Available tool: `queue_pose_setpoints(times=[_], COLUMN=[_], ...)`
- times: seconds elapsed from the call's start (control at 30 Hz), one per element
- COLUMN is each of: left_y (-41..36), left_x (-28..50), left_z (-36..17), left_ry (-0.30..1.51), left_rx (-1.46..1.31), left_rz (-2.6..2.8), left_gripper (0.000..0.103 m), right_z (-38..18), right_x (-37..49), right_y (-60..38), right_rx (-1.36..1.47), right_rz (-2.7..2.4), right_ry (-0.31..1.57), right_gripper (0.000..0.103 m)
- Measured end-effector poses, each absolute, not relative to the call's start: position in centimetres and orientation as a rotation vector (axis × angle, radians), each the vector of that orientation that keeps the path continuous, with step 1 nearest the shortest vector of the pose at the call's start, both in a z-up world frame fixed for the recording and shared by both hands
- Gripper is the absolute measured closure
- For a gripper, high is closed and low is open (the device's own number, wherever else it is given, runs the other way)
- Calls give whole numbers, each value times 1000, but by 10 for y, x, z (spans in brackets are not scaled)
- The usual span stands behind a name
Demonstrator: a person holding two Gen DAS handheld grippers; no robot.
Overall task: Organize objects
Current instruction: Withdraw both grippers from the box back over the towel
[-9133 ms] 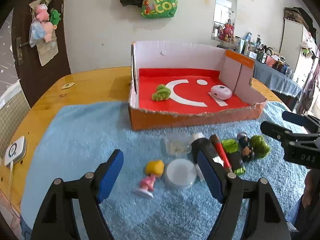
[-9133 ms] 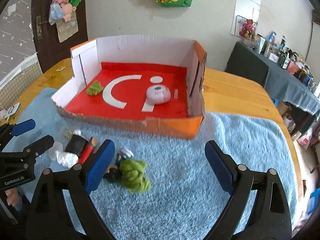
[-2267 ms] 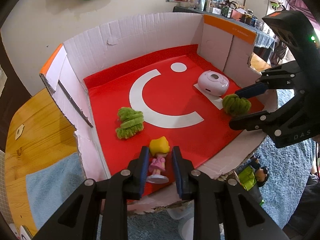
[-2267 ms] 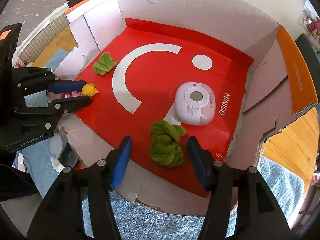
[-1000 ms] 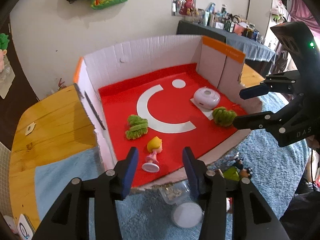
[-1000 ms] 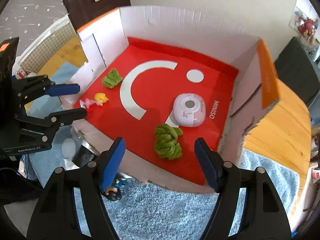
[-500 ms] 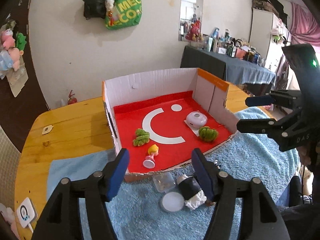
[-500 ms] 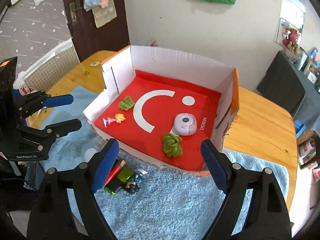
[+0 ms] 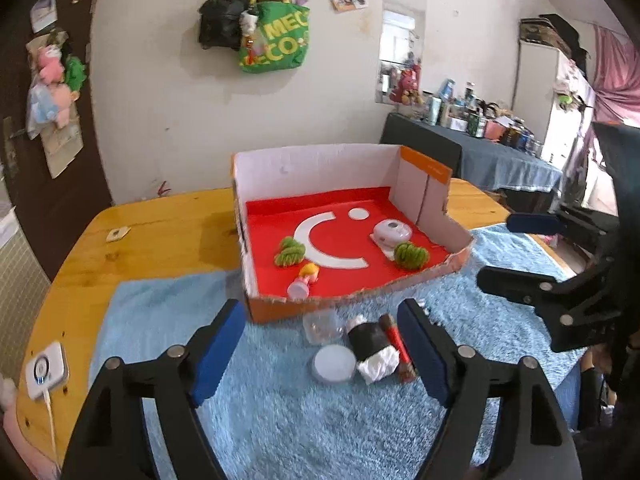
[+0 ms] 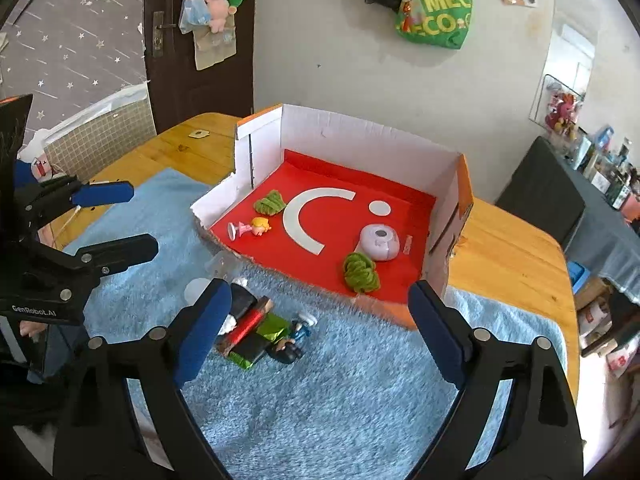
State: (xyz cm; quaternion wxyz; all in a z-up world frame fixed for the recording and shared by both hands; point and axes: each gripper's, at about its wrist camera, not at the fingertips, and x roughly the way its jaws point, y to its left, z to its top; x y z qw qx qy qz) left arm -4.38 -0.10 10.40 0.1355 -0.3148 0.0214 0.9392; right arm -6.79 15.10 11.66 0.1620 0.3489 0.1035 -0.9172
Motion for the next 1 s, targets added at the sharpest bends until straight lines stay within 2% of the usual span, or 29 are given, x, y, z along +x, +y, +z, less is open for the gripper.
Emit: queue_pose_setpoints(times=[0.13,0.3,0.37,0.4,0.6,1.0], left_y=[-2,0,0,-1,2,6], left_x=[-30,-14,-10,-7,2,11], left_z=[91,76,70,67,49,22], left_ry=[45,8,3,0,-17,-36], left_rx=[-887,-854,-852,-850,-848,-902], left_rz=[2782,2833,2856,2867,2890,2916], left_gripper=[23,13,8,3,1,0], right_z=[106,92,87,84,59,28], right_x=[-53,-35,-30,-25,-17,-4], right_y=[152,155,157,157,162,162], right_rx=[967,919,898,878,905,928], right_rz=[-2654,-2715,-2733,-2755,-2795,-2870], right_ry=[247,165,142,136,75,91], right_gripper=[12,12,2,2,1,1])
